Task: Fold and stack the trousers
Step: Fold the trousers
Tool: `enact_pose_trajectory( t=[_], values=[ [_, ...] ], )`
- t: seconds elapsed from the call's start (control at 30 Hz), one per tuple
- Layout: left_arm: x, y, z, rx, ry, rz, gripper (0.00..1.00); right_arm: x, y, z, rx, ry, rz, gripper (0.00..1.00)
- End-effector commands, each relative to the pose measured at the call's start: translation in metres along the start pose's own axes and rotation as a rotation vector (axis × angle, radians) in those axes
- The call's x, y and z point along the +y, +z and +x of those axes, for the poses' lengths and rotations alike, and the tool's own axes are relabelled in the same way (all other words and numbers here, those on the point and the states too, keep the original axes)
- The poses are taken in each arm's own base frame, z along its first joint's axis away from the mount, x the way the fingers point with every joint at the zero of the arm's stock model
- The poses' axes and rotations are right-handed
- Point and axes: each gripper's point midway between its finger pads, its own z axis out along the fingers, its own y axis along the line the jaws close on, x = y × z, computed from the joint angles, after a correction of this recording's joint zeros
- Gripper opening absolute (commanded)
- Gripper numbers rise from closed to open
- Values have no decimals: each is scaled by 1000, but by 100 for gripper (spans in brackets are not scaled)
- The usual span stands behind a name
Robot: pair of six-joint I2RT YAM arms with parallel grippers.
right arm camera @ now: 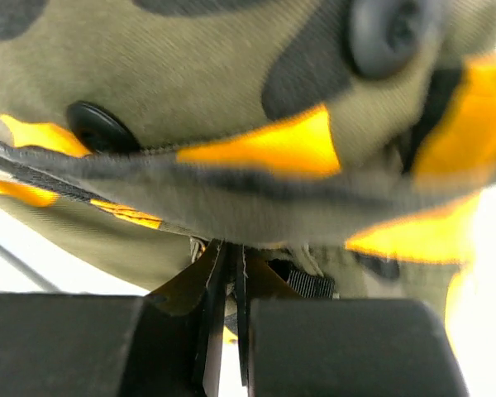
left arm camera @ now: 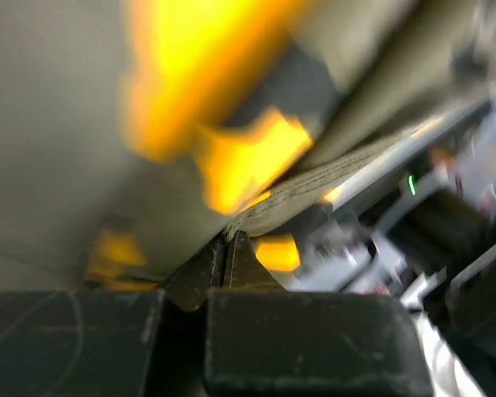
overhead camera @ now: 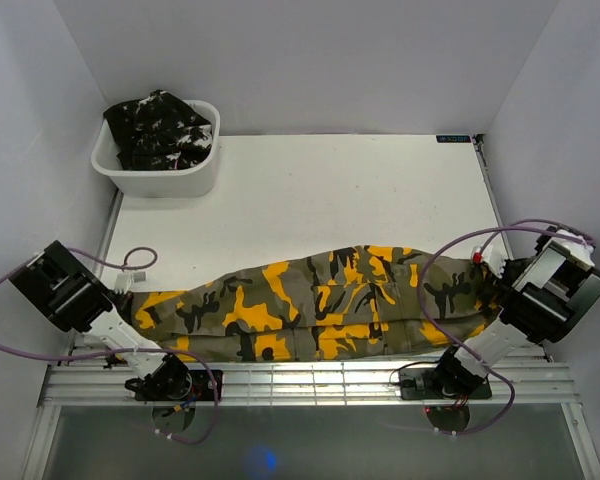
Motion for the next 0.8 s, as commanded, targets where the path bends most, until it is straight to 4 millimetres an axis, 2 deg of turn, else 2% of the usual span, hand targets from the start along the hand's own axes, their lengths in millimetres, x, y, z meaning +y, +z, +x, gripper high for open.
enact_pose_trajectory(
  t=[0.0,0.03,0.1,0.13,0.17,0.2,0.23,0.27,0.3,0.4,0.47,0.57,0.6,0.63,0.67,0.7,0.73,0.77],
  values=[
    [116,-72,-145,-406,109,-483,0,-52,-14,-27,-24,28,126,8],
    [121,-93,-163,-436,130,-523,0,-65,-18,-38,-32,8,141,8],
    [122,-102,-187,-456,141,-532,0,-73,-23,-48,-44,14,151,8],
    [127,-124,-201,-483,157,-574,0,-77,-25,-52,-53,17,150,8],
    [129,-121,-205,-471,153,-550,0,-86,-32,-55,-54,7,167,8],
    [131,-127,-210,-474,161,-557,0,-89,-34,-57,-55,4,170,8],
    [135,-144,-217,-490,170,-591,0,-95,-39,-57,-51,1,181,8],
    [136,-147,-220,-490,173,-589,0,-98,-41,-57,-51,-1,185,8],
    [135,-147,-220,-483,178,-575,0,-102,-43,-57,-50,-2,194,8],
    [128,-167,-231,-532,228,-593,0,-111,-58,-63,-65,-7,225,8],
    [115,-185,-241,-595,272,-598,0,-115,-67,-68,-83,-24,248,8],
    [100,-223,-262,-711,327,-637,0,-130,-88,-79,-117,-39,310,8],
    [99,-251,-274,-768,362,-701,0,-133,-94,-82,-128,-36,320,8],
    [97,-268,-281,-806,373,-734,0,-144,-109,-88,-140,-45,355,8],
    [96,-283,-288,-843,382,-761,0,-147,-116,-90,-144,-43,362,8],
    [95,-303,-297,-894,392,-796,0,-148,-122,-91,-150,-41,366,8],
    [89,-333,-306,-940,426,-850,0,-145,-128,-92,-163,-32,358,8],
    [87,-350,-311,-972,436,-882,0,-144,-135,-90,-163,-28,367,8]
  ],
)
